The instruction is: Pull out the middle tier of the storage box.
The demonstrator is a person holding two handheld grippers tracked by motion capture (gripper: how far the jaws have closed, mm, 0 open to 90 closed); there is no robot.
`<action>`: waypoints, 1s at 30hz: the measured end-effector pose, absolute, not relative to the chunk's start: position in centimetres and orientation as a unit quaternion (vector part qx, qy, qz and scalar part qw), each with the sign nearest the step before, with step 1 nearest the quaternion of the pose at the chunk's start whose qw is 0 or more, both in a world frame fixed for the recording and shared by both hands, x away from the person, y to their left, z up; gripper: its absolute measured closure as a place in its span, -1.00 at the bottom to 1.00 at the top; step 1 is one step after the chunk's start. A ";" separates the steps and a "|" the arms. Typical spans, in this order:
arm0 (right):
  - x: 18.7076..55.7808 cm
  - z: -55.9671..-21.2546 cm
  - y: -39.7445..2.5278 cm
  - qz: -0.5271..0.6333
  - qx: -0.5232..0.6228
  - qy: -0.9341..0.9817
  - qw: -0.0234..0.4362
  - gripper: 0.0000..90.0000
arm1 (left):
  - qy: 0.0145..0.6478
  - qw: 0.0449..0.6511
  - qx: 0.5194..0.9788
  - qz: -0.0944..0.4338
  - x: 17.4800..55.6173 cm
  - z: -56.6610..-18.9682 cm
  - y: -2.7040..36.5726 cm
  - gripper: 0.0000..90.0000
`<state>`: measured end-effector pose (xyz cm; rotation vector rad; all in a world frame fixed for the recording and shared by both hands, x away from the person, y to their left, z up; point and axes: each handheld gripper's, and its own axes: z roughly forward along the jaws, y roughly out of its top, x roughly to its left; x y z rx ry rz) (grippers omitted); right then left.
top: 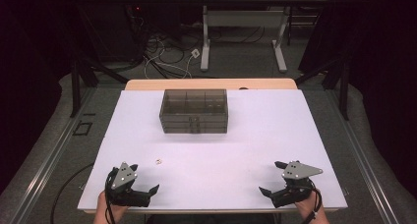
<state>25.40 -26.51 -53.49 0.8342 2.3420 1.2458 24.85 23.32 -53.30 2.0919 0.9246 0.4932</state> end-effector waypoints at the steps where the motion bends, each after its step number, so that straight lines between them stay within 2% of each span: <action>1: 25.4 -53.5 -26.5 0.441 0.295 0.829 0.179 -1.00 | 0.364 0.390 0.823 0.194 24.9 -53.3 23.3 -1.00; 18: 25.3 -53.4 -26.4 0.440 0.293 0.830 0.178 -1.00 | 0.356 0.380 0.832 0.194 25.6 -52.9 23.5 -1.00; 30: 25.4 -53.7 -26.3 0.438 0.301 0.828 0.182 -1.00 | 0.363 0.364 0.837 0.186 27.5 -52.5 23.9 -1.00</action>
